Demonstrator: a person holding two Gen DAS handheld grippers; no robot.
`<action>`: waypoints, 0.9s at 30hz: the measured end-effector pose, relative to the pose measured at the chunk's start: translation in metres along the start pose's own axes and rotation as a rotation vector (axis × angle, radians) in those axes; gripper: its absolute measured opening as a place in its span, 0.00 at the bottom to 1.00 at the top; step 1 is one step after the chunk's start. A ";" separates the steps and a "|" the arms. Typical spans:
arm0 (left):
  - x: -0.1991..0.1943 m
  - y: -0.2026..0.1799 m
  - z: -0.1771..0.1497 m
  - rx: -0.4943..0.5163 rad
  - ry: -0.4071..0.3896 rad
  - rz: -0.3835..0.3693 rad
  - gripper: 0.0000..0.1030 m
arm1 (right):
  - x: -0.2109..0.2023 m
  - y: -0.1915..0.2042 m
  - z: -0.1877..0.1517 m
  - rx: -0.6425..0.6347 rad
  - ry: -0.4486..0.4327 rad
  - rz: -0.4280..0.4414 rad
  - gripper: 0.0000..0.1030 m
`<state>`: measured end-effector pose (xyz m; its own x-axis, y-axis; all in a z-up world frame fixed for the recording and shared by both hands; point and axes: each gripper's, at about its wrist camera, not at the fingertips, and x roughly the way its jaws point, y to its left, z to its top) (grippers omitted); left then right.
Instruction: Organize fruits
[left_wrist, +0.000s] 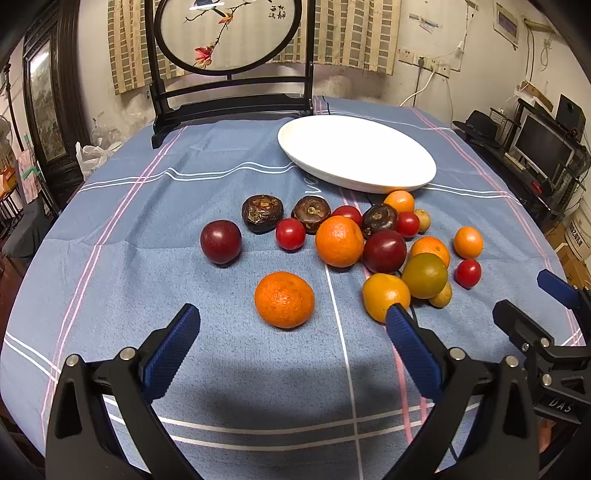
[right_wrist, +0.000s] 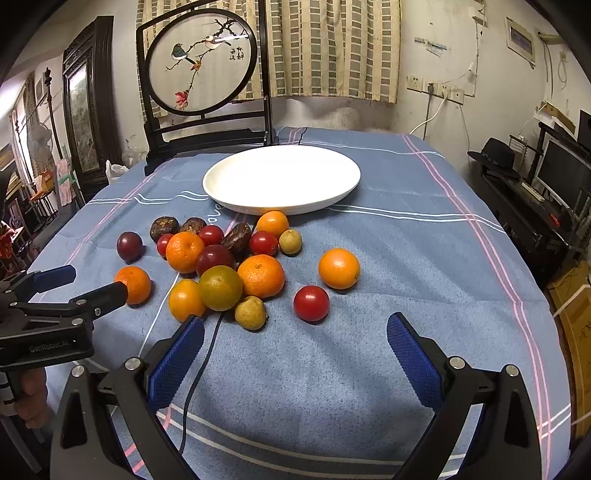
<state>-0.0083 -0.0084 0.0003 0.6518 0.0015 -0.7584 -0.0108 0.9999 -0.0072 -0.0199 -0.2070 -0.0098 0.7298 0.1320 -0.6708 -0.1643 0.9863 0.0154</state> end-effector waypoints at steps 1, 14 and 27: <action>0.000 0.000 0.000 0.000 0.000 0.000 0.96 | 0.000 0.000 0.000 0.001 0.001 0.002 0.97; 0.002 -0.001 -0.002 -0.007 0.006 0.002 0.96 | 0.001 0.000 -0.002 0.011 0.006 0.005 0.97; 0.001 -0.003 -0.003 -0.007 0.010 0.001 0.96 | 0.002 0.000 -0.003 0.015 0.008 0.009 0.97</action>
<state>-0.0104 -0.0117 -0.0023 0.6443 0.0029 -0.7648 -0.0169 0.9998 -0.0105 -0.0202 -0.2066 -0.0132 0.7228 0.1404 -0.6767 -0.1610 0.9864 0.0327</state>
